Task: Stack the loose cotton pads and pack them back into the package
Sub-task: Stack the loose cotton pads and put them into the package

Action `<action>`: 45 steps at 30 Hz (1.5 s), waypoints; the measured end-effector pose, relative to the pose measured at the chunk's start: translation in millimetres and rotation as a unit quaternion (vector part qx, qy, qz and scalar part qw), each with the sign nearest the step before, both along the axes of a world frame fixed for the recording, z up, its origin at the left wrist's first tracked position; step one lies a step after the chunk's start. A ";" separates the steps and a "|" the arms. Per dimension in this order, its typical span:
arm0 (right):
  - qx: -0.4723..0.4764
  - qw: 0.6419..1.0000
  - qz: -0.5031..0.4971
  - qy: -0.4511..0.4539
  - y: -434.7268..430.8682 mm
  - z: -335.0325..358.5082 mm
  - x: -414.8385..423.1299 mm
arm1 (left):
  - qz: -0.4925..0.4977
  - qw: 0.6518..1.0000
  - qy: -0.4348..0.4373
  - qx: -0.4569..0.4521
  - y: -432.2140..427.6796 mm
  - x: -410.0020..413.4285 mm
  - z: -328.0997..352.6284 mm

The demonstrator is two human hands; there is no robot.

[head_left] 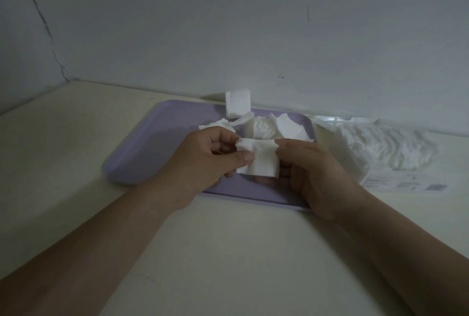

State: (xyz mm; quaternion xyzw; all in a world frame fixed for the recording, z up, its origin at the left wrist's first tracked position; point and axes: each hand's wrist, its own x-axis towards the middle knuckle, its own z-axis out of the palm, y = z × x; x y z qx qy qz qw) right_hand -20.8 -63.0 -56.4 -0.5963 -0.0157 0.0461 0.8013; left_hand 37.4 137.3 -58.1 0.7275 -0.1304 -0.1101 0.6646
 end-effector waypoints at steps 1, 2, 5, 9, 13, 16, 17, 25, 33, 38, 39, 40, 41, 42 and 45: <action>0.000 1.000 0.005 -0.003 0.3 0.0 -0.4 | 0.022 0.999 -0.033 0.011 -1.2 -1.5 -0.5; -0.013 1.000 0.002 -0.013 0.5 -1.5 -0.3 | 0.043 0.996 -0.074 0.025 -2.5 -3.1 -1.3; -0.050 0.998 -0.022 -0.032 1.9 -6.9 1.0 | 0.055 0.982 -0.169 0.062 -5.6 -7.9 -4.4; -0.034 0.999 -0.018 -0.038 1.6 -8.3 1.1 | 0.037 0.974 -0.214 0.066 -8.0 -10.2 -5.6; -0.028 0.999 -0.017 -0.044 1.9 -8.0 1.3 | 0.043 0.964 -0.251 0.084 -8.7 -8.1 -9.5; -0.026 0.999 -0.022 -0.034 1.3 -6.9 1.8 | 0.054 0.940 -0.318 0.115 -9.0 -9.4 -8.7; -0.024 0.999 -0.023 -0.031 1.8 -6.6 2.0 | 0.060 0.930 -0.340 0.122 -9.3 -9.7 -8.7; 0.029 0.999 -0.012 0.028 -1.0 4.2 0.1 | 0.090 0.910 -0.388 0.112 -10.6 -11.7 -8.2; 0.038 0.997 -0.044 0.044 -1.4 2.6 3.1 | 0.071 0.902 -0.418 0.084 -9.7 -15.1 -5.4; 0.029 0.994 -0.104 0.035 -0.6 -3.8 7.7 | 0.027 0.944 -0.329 0.008 -6.1 -18.7 -6.0; 0.025 0.993 -0.109 0.031 -0.5 -4.4 8.1 | 0.018 0.955 -0.296 0.007 -6.0 -19.7 -7.0; 0.017 0.993 -0.110 0.028 -0.4 -4.7 7.9 | 0.005 0.961 -0.276 0.011 -6.5 -20.6 -7.9; 0.004 0.994 -0.107 0.025 -0.2 -4.8 7.4 | -0.006 0.965 -0.262 0.015 -7.0 -20.9 -8.5; -0.012 0.995 -0.102 0.020 -0.1 -4.9 6.5 | -0.012 0.968 -0.250 0.016 -8.0 -20.2 -8.7; -0.040 0.996 -0.083 0.007 1.1 -4.9 3.9 | 0.003 0.976 -0.217 0.006 -9.0 -13.5 -8.9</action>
